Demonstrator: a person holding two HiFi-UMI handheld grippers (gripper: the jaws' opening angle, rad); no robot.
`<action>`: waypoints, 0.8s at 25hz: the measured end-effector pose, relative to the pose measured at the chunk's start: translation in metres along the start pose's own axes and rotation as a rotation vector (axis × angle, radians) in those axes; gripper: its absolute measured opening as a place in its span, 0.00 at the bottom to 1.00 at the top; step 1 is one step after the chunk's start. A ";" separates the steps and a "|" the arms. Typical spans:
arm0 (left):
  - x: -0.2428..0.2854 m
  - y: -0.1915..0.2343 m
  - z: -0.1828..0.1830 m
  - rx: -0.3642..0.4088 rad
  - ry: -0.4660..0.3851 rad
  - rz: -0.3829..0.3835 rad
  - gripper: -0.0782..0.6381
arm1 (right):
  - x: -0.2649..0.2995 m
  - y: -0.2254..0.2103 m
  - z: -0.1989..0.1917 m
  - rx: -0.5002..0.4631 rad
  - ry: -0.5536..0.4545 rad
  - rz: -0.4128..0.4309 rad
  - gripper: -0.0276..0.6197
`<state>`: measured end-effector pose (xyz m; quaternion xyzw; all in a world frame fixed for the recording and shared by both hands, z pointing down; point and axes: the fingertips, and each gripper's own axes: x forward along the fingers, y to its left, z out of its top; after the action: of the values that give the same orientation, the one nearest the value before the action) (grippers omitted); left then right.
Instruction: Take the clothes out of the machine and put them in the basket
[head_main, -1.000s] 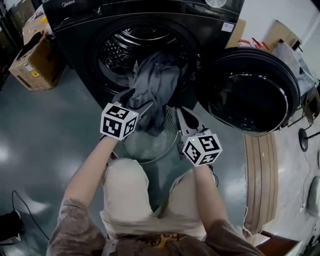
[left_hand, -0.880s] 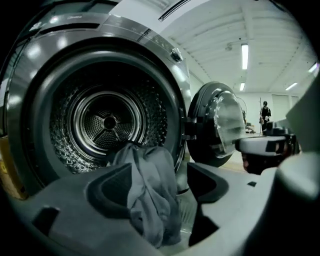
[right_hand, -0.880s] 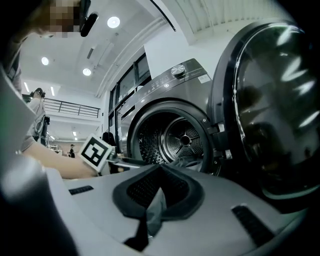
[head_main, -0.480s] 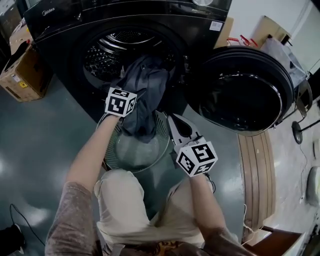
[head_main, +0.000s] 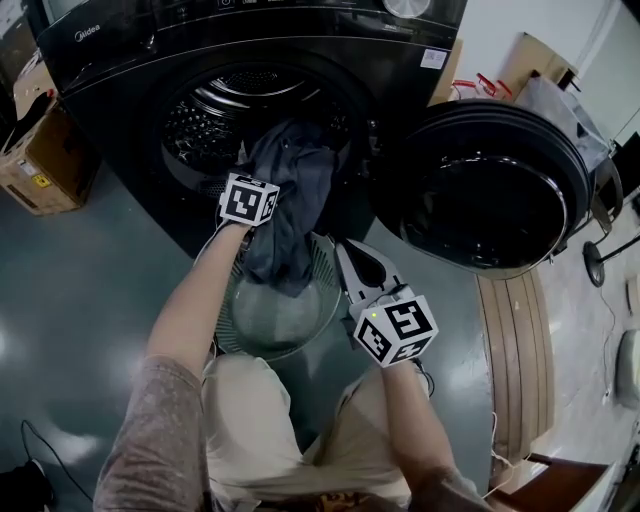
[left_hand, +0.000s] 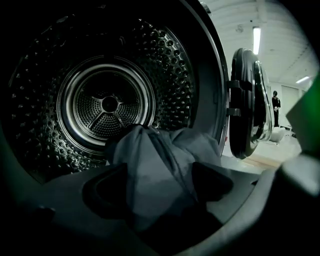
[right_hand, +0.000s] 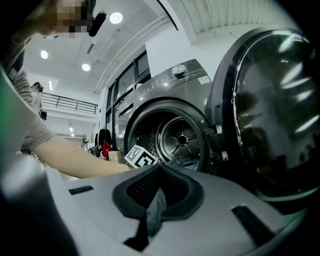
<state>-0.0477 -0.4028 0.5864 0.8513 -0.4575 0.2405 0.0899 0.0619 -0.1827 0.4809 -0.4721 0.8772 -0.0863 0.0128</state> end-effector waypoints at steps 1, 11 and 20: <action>0.000 -0.001 -0.001 0.000 0.004 -0.011 0.66 | 0.001 -0.001 0.000 0.003 0.000 -0.002 0.04; -0.031 -0.029 -0.001 -0.048 -0.037 -0.105 0.21 | 0.012 0.004 -0.010 0.003 0.020 0.017 0.04; -0.123 -0.080 -0.010 -0.035 -0.050 -0.222 0.21 | 0.012 -0.012 -0.010 0.047 -0.006 -0.005 0.04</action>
<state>-0.0421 -0.2638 0.5399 0.9008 -0.3667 0.1997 0.1194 0.0636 -0.1979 0.4933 -0.4741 0.8738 -0.1054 0.0260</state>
